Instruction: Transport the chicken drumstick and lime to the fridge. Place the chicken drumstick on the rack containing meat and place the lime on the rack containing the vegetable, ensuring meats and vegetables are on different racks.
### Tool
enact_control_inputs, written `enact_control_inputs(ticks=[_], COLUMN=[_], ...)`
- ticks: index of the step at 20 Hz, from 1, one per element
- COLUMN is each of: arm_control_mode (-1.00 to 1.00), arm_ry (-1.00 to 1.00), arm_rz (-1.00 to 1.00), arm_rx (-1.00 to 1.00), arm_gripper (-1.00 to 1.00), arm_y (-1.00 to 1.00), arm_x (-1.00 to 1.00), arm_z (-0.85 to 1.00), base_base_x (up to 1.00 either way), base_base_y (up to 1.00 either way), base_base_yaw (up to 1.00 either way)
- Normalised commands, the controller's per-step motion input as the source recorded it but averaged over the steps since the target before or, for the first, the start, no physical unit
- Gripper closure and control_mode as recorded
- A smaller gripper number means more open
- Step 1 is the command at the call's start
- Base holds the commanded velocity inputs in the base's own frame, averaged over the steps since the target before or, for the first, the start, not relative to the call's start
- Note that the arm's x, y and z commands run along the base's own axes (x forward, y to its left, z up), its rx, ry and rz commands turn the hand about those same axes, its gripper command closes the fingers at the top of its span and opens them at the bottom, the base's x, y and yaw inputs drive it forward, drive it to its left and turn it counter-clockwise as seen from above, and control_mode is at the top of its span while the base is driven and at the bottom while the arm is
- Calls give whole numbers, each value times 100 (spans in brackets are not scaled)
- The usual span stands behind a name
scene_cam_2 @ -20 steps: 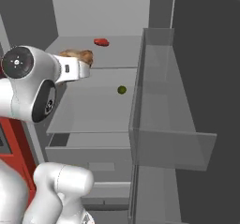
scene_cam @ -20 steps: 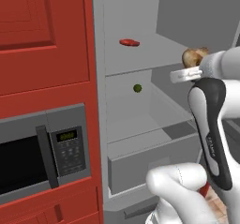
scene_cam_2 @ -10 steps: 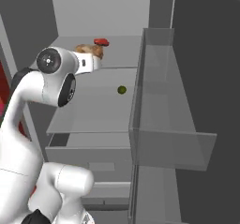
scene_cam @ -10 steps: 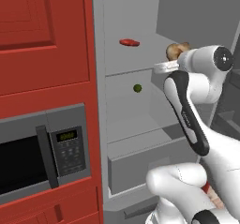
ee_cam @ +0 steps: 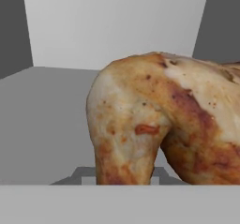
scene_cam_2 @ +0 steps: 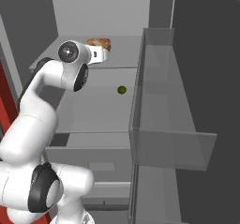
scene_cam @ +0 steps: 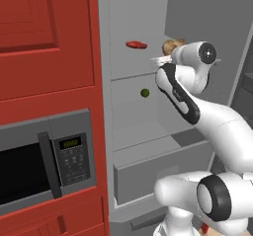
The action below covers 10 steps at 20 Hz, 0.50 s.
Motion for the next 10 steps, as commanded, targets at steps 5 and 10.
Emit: enact_control_inputs(ticks=[5, 10], arm_control_mode=[-100, -100], arm_ry=[8, 11], arm_rz=[0, 0], arm_rx=[0, 0], arm_gripper=[100, 100], arm_y=[-2, 0], arm_x=[82, 63], arm_z=[-2, -23], base_base_x=[0, 0], base_base_y=[0, 0], base_base_yaw=[0, 0])
